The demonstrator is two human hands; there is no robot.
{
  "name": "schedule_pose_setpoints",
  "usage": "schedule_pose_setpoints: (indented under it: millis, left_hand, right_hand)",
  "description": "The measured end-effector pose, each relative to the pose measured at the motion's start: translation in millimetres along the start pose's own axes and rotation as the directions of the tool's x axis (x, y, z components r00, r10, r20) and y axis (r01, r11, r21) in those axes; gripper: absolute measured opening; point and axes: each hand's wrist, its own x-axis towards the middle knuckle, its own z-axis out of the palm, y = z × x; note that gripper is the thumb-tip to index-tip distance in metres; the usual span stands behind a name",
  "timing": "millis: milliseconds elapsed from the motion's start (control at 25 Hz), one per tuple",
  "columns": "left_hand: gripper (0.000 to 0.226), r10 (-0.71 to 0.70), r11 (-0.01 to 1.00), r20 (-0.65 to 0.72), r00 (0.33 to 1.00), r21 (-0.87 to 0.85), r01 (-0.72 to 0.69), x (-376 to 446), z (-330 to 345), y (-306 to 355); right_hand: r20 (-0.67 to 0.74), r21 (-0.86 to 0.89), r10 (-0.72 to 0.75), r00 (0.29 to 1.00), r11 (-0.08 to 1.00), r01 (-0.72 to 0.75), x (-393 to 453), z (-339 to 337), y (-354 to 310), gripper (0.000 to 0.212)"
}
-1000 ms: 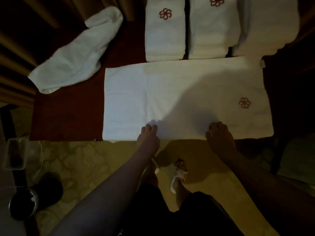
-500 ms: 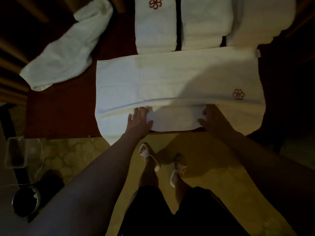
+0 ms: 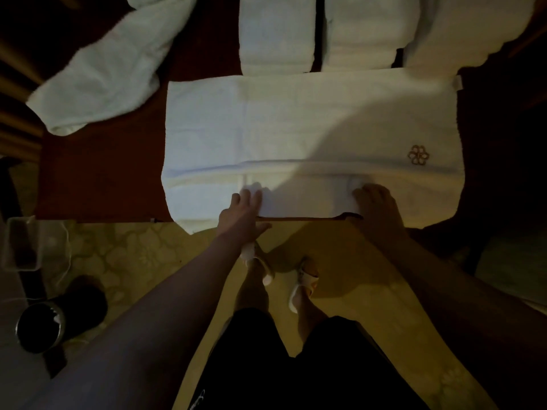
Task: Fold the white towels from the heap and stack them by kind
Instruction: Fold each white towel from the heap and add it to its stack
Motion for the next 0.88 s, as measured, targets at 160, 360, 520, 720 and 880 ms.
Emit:
schedule_pose_setpoints:
  millis: [160, 360, 520, 720, 880]
  left_hand:
    - [0.041, -0.007, 1.0, -0.105, 0.994, -0.017, 0.005, -14.7, 10.7, -1.5]
    - [0.017, -0.103, 0.978, -0.219, 0.97, -0.202, 0.058, -37.8, 13.9, -2.8]
    - [0.012, -0.113, 0.944, -0.393, 0.913, -0.33, -0.025, -56.2, 9.2, 2.2]
    - [0.024, -0.39, 0.745, -0.351, 0.851, -0.663, 0.068, -65.3, -11.5, 21.3]
    - [0.017, -0.48, 0.661, -0.376, 0.792, -0.749, 0.045, -67.9, -21.7, 29.4]
  right_hand:
    - [0.03, -0.023, -0.053, 0.998, 0.998, 0.054, -11.1, 7.4, 5.8, 0.041]
    - [-0.104, -0.004, 0.175, 0.979, 0.984, -0.176, -37.5, -4.0, -7.6, 0.033]
    - [-0.134, 0.203, 0.349, 0.928, 0.926, -0.319, -59.9, 4.0, -18.9, 0.032]
    - [-0.213, 0.554, 0.522, 0.826, 0.761, -0.338, -63.2, -2.4, -16.2, 0.024]
    - [-0.352, 0.593, 0.557, 0.752, 0.755, -0.281, -66.9, -14.7, -12.8, 0.03]
